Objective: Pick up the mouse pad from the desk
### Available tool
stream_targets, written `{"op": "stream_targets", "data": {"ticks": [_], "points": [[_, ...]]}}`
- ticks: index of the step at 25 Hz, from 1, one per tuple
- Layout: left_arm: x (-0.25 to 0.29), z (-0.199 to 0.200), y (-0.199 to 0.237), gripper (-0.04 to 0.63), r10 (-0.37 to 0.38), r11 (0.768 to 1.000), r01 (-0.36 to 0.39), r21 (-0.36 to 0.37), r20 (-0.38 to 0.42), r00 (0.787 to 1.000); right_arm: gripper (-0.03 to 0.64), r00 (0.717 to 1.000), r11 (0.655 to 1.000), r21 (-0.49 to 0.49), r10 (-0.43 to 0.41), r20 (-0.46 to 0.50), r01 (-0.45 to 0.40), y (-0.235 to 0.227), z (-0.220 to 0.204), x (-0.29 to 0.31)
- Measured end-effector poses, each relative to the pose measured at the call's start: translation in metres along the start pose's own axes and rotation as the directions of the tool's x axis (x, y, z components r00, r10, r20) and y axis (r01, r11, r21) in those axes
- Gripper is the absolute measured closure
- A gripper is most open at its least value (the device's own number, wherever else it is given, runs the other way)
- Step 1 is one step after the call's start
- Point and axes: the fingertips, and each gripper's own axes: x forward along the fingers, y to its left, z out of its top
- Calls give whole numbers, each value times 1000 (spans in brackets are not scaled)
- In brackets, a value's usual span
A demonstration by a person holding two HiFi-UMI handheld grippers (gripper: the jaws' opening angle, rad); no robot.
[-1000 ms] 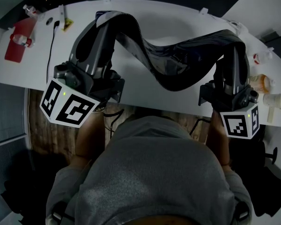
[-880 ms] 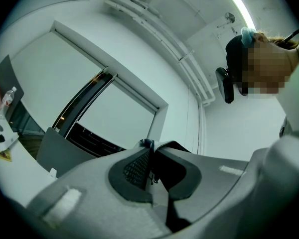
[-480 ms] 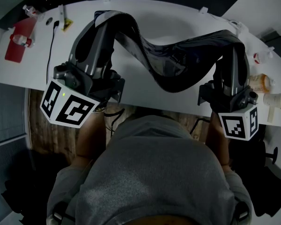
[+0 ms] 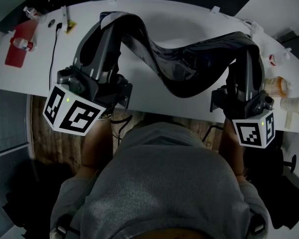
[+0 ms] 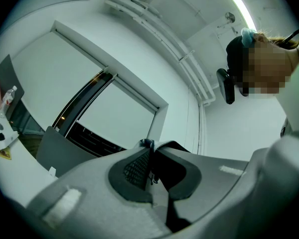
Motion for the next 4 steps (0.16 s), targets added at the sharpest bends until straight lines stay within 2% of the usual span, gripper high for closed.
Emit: {"op": "stream_targets", "data": {"ticks": [4], "points": [[-1, 0, -1, 584, 0, 1000, 0, 0, -2, 1000, 592, 1000, 1000, -3, -3, -1, 3, 0, 1, -3]]}}
